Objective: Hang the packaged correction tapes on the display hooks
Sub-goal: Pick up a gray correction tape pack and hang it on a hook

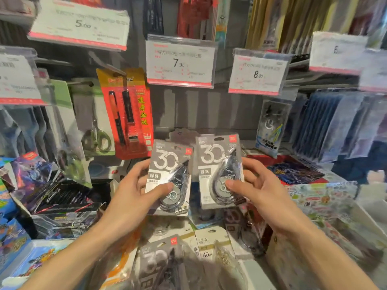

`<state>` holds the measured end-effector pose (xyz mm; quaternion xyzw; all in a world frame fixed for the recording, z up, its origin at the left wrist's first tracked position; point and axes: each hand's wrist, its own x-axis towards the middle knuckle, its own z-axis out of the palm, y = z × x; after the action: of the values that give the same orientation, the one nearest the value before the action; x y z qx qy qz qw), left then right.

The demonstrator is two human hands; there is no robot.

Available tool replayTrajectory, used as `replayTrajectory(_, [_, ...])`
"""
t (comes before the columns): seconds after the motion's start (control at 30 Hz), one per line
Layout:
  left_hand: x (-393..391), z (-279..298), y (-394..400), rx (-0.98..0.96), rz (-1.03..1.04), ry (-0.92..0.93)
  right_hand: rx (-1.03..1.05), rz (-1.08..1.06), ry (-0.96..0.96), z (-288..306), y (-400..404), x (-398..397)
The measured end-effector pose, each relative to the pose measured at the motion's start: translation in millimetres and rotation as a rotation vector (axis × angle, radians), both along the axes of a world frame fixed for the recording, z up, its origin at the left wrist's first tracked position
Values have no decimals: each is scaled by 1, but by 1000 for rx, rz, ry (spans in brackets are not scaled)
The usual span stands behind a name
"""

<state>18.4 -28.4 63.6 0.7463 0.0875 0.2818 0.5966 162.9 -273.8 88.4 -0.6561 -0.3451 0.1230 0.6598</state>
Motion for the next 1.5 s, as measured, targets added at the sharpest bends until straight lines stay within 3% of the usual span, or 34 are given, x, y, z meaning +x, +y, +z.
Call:
replayTrajectory(0.43, [49, 49, -142, 95, 129, -167, 22, 74, -210, 41, -132, 70])
replayTrajectory(0.7, [54, 82, -208, 313, 272, -147, 65, 120, -224, 51, -190, 111])
replayTrajectory(1.0, [40, 125, -223, 417, 339, -201, 92, 137, -226, 58, -198, 117])
replayTrajectory(1.5, [21, 155, -209, 468, 332, -366, 84, 42, -408, 88, -154, 86])
